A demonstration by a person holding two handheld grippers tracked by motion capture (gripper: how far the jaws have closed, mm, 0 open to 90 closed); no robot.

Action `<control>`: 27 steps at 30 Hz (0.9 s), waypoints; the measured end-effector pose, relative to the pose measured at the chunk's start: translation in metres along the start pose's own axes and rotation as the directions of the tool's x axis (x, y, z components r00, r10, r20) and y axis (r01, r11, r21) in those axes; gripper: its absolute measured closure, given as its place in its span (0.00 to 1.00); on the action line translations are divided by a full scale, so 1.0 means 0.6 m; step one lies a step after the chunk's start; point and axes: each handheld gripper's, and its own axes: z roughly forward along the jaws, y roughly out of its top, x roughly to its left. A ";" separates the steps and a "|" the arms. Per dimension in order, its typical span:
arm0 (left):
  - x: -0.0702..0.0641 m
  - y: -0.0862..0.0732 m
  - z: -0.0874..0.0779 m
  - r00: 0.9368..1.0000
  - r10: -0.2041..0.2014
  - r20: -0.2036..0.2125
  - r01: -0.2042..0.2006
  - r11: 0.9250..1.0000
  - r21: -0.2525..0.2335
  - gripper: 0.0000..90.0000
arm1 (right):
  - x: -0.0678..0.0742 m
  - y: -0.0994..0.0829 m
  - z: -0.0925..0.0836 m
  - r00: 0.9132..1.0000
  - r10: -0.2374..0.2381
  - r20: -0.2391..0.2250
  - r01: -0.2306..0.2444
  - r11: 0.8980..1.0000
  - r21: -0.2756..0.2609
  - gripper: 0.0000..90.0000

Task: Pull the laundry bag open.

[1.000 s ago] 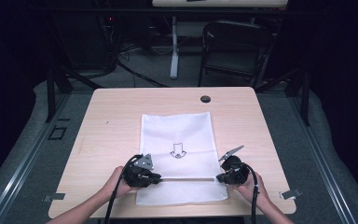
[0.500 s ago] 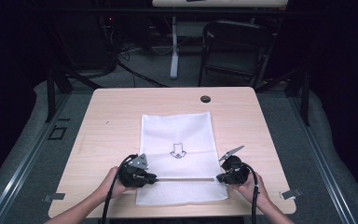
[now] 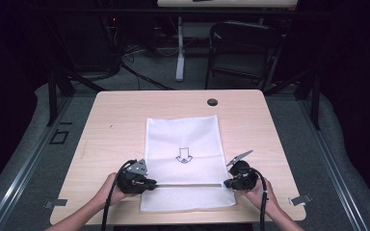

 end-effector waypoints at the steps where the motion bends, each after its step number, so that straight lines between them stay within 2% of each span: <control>1: 0.001 -0.003 -0.004 1.000 -0.004 -0.002 0.004 1.000 0.002 0.92 | 0.001 0.000 0.001 1.000 0.015 -0.014 -0.015 1.000 -0.008 1.00; 3: 0.002 -0.008 -0.009 1.000 -0.010 -0.004 0.010 1.000 -0.001 0.92 | 0.000 0.000 0.000 1.000 -0.002 0.000 0.002 1.000 0.004 1.00; 6: 0.003 -0.014 -0.016 1.000 -0.015 -0.009 0.015 1.000 -0.002 0.92 | 0.000 0.001 0.000 1.000 0.003 -0.005 -0.003 1.000 0.001 1.00; 9: 0.002 -0.016 -0.017 1.000 -0.012 -0.018 0.013 1.000 0.010 0.92 | 0.001 0.001 0.000 1.000 0.002 0.010 -0.002 1.000 0.004 1.00; 10: 0.002 -0.018 -0.017 1.000 -0.013 -0.017 0.013 1.000 0.001 0.92 | 0.001 0.001 -0.001 1.000 -0.004 0.012 0.004 1.000 0.009 1.00; 17: 0.007 -0.027 -0.021 1.000 -0.021 -0.009 0.021 1.000 0.008 0.92 | 0.002 0.000 0.000 1.000 0.006 0.008 -0.006 1.000 -0.001 1.00; 23: 0.008 -0.035 -0.026 0.999 -0.029 -0.022 0.030 0.999 0.014 0.91 | 0.001 -0.001 0.000 1.000 0.014 0.001 -0.014 1.000 -0.005 1.00; 24: 0.009 -0.036 -0.027 0.999 -0.027 -0.026 0.028 0.999 0.015 0.91 | 0.000 -0.001 -0.001 1.000 0.004 0.005 -0.004 1.000 0.005 1.00; 27: 0.011 -0.042 -0.030 0.999 -0.041 -0.034 0.042 0.999 0.017 0.92 | 0.002 -0.001 0.001 1.000 0.015 0.007 -0.015 1.000 -0.014 1.00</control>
